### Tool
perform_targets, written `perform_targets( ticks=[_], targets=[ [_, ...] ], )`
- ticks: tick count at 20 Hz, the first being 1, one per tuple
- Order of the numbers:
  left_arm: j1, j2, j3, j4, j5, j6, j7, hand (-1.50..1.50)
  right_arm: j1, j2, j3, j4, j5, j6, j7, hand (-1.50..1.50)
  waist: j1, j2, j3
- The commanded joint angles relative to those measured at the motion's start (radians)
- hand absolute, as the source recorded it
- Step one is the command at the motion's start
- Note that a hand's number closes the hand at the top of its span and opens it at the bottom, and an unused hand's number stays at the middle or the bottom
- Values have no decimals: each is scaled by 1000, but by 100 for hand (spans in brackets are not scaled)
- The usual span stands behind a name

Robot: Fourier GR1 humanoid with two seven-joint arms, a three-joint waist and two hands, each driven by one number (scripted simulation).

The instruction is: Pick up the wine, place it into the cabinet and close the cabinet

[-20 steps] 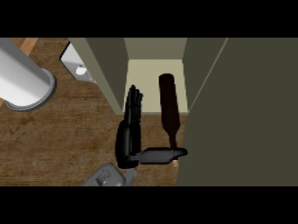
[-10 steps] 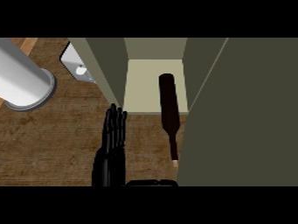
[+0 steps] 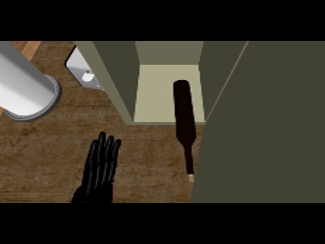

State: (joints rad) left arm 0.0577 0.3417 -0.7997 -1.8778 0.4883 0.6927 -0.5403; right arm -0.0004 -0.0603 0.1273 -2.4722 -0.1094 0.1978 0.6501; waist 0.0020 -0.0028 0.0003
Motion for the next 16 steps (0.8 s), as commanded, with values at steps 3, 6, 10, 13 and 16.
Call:
perform_targets(
  ticks=[3,6,10,13,16],
  targets=[
    [93,129,61,-122,30,-108,9,-150,24,9,65,-94,-77,25,36,150,1,0,0],
    [187,161,82,-116,46,-166,-64,-150,12,11,92,-96,-93,26,75,150,4,0,-1],
    [151,207,199,-138,119,-220,-18,-150,113,58,167,-78,-157,20,85,150,-2,0,0],
    [270,261,235,-197,131,-254,-78,-150,158,50,212,-127,-166,23,133,150,6,-3,0],
    [259,326,361,-233,216,-313,-32,-150,103,60,311,-119,-129,-36,178,150,8,-1,-1]
  ],
)
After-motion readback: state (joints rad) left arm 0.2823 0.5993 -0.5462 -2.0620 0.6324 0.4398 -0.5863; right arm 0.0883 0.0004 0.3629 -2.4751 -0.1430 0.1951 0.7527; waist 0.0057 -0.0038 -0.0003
